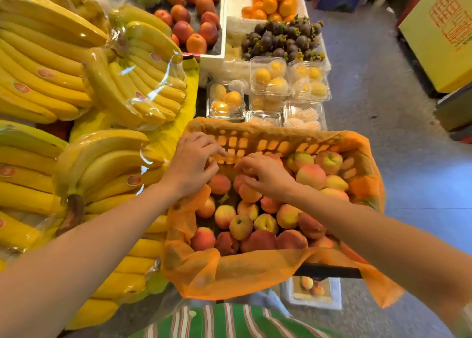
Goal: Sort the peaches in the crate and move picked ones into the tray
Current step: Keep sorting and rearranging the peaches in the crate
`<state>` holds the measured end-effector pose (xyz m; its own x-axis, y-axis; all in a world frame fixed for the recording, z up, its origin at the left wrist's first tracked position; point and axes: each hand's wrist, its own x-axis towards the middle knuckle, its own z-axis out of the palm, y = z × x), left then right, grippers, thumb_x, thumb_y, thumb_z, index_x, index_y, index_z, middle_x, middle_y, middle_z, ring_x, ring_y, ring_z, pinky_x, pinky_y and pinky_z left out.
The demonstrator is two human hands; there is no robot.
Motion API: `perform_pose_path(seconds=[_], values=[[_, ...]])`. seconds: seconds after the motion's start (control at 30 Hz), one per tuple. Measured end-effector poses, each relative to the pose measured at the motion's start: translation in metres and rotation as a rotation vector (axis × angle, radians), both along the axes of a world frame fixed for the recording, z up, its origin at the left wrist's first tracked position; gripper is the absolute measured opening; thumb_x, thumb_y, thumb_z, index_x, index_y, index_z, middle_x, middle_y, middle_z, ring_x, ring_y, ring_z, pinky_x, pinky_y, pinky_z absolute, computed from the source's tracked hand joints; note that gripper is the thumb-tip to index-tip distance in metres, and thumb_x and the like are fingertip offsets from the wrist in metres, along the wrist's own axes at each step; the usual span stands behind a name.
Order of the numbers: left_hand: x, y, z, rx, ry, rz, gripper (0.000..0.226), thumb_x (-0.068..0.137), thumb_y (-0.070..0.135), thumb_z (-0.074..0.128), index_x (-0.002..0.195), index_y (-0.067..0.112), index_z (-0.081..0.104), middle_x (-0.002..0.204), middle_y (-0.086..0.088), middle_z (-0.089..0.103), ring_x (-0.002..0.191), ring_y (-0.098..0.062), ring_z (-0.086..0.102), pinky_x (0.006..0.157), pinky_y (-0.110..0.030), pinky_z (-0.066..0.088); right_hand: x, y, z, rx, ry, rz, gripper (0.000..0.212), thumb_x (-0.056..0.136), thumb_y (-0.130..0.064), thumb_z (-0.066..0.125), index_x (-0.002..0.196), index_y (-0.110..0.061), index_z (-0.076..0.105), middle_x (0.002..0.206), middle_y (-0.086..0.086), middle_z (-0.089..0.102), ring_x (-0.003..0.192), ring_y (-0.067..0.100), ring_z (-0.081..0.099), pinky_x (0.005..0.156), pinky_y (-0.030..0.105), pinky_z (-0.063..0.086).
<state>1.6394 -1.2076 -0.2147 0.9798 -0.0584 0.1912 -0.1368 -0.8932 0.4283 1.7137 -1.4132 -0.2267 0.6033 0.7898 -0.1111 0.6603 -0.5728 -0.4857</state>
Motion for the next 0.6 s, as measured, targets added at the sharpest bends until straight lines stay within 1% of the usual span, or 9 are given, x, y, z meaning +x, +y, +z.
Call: perform_pose_path(seconds=[0.07,0.13,0.23,0.3,0.33,0.4,0.47,0.53,0.6], values=[[0.010,-0.017,0.002,-0.054,0.081,-0.127,0.028,0.080,0.024,0.053,0.103,0.023,0.068,0.104,0.000,0.066,0.104,-0.023,0.058,0.090,-0.041,0.044,0.003,-0.025,0.013,0.024,-0.008,-0.060,0.022,0.088,-0.022,0.060,0.110,-0.016,0.064,0.104,0.001,0.062,0.098,0.020,0.059,0.080,0.030,0.047],[0.018,-0.037,-0.001,-0.068,0.206,-0.245,0.031,0.082,0.024,0.058,0.113,0.020,0.064,0.111,-0.003,0.062,0.107,-0.024,0.056,0.091,-0.041,0.045,0.007,-0.053,0.020,-0.010,-0.051,-0.133,0.026,0.086,-0.023,0.063,0.111,-0.013,0.064,0.106,0.005,0.062,0.099,0.023,0.058,0.080,0.027,0.042],[0.031,-0.066,-0.009,0.005,0.316,-0.296,0.044,0.085,0.032,0.059,0.128,0.025,0.052,0.128,-0.003,0.050,0.119,-0.025,0.048,0.098,-0.045,0.041,0.008,-0.094,0.021,-0.129,-0.177,-0.210,0.042,0.081,-0.034,0.062,0.118,-0.012,0.062,0.118,0.013,0.059,0.107,0.035,0.056,0.087,0.043,0.046],[0.040,-0.082,-0.013,0.061,0.368,-0.305,0.053,0.087,0.031,0.060,0.137,0.029,0.044,0.144,-0.004,0.039,0.130,-0.027,0.038,0.104,-0.046,0.037,0.003,-0.112,0.022,-0.246,-0.231,-0.287,0.047,0.085,-0.037,0.061,0.128,-0.019,0.055,0.131,0.012,0.051,0.120,0.037,0.048,0.094,0.048,0.040],[0.044,-0.088,-0.015,0.099,0.383,-0.314,0.057,0.087,0.030,0.061,0.140,0.029,0.041,0.149,-0.006,0.034,0.134,-0.028,0.034,0.107,-0.045,0.035,0.001,-0.119,0.021,-0.307,-0.228,-0.316,0.051,0.086,-0.039,0.060,0.134,-0.024,0.050,0.135,0.010,0.047,0.125,0.036,0.043,0.096,0.049,0.038],[0.051,-0.097,-0.020,0.176,0.401,-0.319,0.062,0.088,0.031,0.062,0.144,0.030,0.036,0.153,-0.008,0.028,0.137,-0.031,0.030,0.109,-0.045,0.033,0.000,-0.124,0.018,-0.334,-0.182,-0.331,0.057,0.086,-0.042,0.059,0.139,-0.029,0.043,0.135,0.009,0.043,0.123,0.036,0.042,0.094,0.051,0.042],[0.056,-0.103,-0.024,0.206,0.420,-0.317,0.066,0.088,0.029,0.063,0.146,0.031,0.032,0.154,-0.010,0.024,0.139,-0.032,0.027,0.109,-0.046,0.034,0.002,-0.125,0.013,-0.307,-0.139,-0.319,0.061,0.084,-0.039,0.063,0.139,-0.026,0.042,0.131,0.012,0.043,0.119,0.037,0.045,0.091,0.052,0.047],[0.061,-0.107,-0.027,0.203,0.427,-0.318,0.070,0.087,0.022,0.064,0.147,0.032,0.028,0.155,-0.011,0.020,0.140,-0.032,0.023,0.109,-0.046,0.034,0.007,-0.124,0.011,-0.316,-0.120,-0.319,0.064,0.083,-0.035,0.067,0.140,-0.023,0.041,0.129,0.015,0.043,0.118,0.037,0.044,0.094,0.050,0.045],[0.065,-0.112,-0.028,0.201,0.440,-0.323,0.073,0.087,0.015,0.064,0.148,0.032,0.028,0.156,-0.011,0.018,0.141,-0.033,0.021,0.110,-0.045,0.032,0.010,-0.123,0.010,-0.318,-0.107,-0.326,0.067,0.081,-0.033,0.070,0.140,-0.023,0.040,0.125,0.016,0.045,0.114,0.037,0.045,0.092,0.048,0.045]])
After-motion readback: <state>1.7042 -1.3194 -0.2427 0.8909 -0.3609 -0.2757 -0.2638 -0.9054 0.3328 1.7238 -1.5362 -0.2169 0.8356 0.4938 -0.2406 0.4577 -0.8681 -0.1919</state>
